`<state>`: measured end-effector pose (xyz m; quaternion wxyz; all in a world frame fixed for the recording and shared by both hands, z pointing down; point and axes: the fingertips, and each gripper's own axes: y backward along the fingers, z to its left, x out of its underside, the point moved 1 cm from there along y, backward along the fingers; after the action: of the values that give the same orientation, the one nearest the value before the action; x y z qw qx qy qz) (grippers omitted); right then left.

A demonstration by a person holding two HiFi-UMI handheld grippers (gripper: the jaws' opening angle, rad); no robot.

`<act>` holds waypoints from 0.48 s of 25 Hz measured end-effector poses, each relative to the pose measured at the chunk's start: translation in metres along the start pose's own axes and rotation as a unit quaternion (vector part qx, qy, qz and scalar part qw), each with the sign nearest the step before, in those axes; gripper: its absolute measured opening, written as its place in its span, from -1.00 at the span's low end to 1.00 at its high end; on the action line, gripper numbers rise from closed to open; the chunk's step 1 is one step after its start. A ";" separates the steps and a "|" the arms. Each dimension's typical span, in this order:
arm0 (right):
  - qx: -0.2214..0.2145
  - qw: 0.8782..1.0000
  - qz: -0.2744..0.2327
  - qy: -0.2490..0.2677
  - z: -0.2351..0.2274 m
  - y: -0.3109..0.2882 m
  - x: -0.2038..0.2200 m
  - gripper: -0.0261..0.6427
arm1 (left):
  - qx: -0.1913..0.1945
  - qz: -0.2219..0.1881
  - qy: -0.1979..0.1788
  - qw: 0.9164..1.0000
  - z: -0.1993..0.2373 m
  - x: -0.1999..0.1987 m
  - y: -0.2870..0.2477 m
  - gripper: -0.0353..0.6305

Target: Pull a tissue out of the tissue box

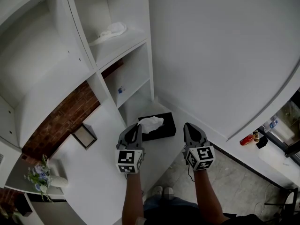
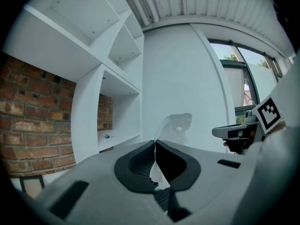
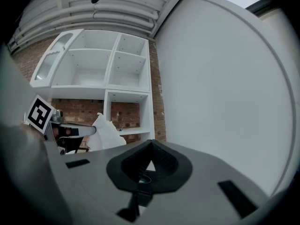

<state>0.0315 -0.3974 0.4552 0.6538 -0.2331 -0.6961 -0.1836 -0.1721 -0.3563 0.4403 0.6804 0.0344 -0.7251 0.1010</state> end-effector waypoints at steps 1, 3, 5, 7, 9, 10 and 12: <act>0.000 1.000 0.001 0.000 0.000 0.000 0.000 -0.93 | 0.001 0.000 0.000 1.000 0.000 0.000 0.000 -0.86; 0.000 1.000 0.002 -0.001 0.000 0.000 0.000 -0.93 | 0.001 0.001 -0.001 1.000 0.000 0.000 0.000 -0.86; -0.001 1.000 0.003 -0.002 0.000 0.000 0.000 -0.93 | 0.001 0.000 0.000 1.000 0.000 0.000 0.000 -0.86; 0.000 1.000 0.003 -0.001 0.001 -0.001 0.001 -0.93 | 0.002 0.000 0.001 1.000 0.001 0.000 0.000 -0.86; 0.000 1.000 0.003 0.000 0.002 0.000 0.001 -0.93 | 0.002 0.001 0.003 1.000 0.001 0.001 0.000 -0.86; 0.000 1.000 0.004 0.000 0.002 0.000 0.001 -0.93 | 0.003 0.002 0.003 1.000 0.001 0.001 0.001 -0.86; 0.001 1.000 0.004 0.001 0.002 0.000 0.001 -0.93 | 0.004 0.002 0.003 1.000 0.000 0.001 0.001 -0.86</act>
<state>0.0297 -0.3960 0.4565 0.6550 -0.2356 -0.6949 -0.1805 -0.1725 -0.3555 0.4415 0.6818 0.0354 -0.7230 0.1054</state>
